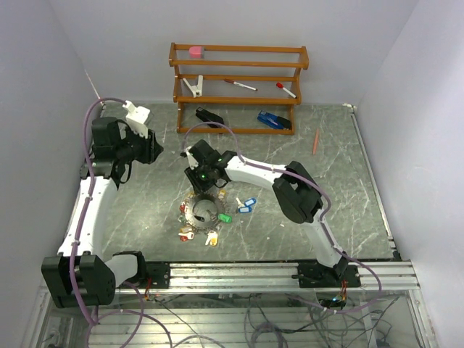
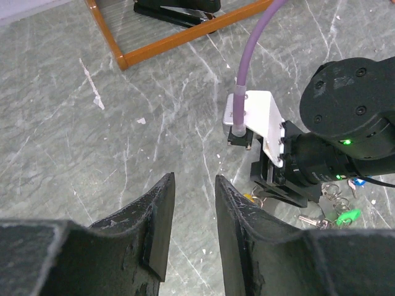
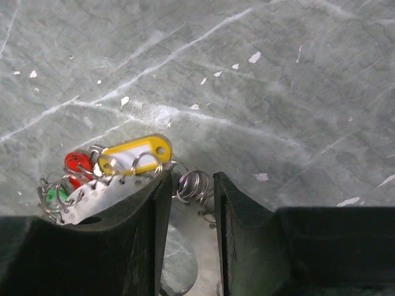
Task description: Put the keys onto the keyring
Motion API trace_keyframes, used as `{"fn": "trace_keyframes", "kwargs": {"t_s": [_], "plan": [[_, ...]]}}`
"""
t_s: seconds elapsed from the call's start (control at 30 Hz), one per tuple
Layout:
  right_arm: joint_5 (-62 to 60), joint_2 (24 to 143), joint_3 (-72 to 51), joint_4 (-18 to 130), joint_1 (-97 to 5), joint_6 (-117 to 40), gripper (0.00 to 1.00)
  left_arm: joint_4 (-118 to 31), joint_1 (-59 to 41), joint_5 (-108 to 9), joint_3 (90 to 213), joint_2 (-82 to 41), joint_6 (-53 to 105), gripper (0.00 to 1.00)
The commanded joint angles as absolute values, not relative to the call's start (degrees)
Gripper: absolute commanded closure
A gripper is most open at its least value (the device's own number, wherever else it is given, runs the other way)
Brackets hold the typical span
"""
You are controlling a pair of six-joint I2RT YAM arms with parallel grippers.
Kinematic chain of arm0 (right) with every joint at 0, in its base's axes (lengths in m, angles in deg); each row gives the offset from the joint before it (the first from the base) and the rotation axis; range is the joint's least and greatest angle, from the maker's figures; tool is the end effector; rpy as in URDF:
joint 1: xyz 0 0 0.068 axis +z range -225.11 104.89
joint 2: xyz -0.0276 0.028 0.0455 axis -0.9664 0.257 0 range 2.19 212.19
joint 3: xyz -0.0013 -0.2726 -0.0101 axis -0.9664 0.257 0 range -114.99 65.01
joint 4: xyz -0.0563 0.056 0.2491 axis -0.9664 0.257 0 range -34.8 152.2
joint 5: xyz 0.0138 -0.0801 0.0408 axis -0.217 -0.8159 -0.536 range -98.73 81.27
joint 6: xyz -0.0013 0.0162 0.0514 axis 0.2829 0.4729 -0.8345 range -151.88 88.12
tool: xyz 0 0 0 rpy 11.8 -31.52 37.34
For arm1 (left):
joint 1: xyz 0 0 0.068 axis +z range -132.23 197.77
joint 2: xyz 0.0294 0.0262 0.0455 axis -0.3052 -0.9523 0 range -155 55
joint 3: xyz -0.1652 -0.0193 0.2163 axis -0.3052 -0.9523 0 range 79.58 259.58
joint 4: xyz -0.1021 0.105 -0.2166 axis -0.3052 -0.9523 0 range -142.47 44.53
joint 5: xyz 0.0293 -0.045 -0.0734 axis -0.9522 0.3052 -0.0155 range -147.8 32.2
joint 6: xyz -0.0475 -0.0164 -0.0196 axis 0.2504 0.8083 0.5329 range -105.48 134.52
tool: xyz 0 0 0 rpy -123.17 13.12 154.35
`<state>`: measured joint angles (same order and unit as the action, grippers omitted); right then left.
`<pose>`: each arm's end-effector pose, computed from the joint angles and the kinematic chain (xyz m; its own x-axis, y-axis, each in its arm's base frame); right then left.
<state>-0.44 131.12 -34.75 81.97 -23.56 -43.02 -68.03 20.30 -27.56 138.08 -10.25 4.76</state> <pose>0.3008 0.3871 0.1613 -0.6648 -0.5299 -0.5266 -0.7101 0.6670 0.2253 0.2517 -0.0068 0.3327 -0.4142 0.1282 -0.9011 0.4776 0.8734 -0.0953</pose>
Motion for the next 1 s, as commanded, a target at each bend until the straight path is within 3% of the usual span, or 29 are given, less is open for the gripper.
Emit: {"fn": "trace_keyframes", "kwargs": {"t_s": [0.0, 0.07, 0.17, 0.4, 0.77, 0.9, 0.97], "plan": [[-1.9, 133.1, -37.4, 84.0, -23.3, -41.6, 0.68, -68.0, 21.2, -25.4, 140.2, -10.8, 5.4, 0.57], [-1.6, 133.7, -37.9, 84.5, -23.3, -41.1, 0.75, -68.1, 21.2, -25.2, 140.3, -11.0, 5.3, 0.57], [-0.6, 133.7, -37.6, 84.2, -23.3, -40.9, 1.00, -68.4, 21.3, -24.7, 140.6, -11.2, 5.3, 0.57], [-3.2, 128.3, -33.9, 81.6, -23.3, -40.8, 1.00, -68.4, 21.4, -22.0, 140.7, -11.7, 5.9, 0.57], [-5.4, 108.2, -25.7, 73.3, -22.2, -42.4, 1.00, -59.5, 21.4, -10.9, 138.0, -12.3, 13.8, 0.55], [-7.2, 104.8, -25.6, 72.4, -20.6, -42.6, 1.00, -49.7, 21.4, -5.4, 135.1, -12.3, 22.7, 0.25], [-8.6, 103.8, -25.9, 71.8, -19.5, -42.5, 1.00, -46.6, 21.3, -4.1, 134.2, -12.7, 26.3, 0.21]]}}
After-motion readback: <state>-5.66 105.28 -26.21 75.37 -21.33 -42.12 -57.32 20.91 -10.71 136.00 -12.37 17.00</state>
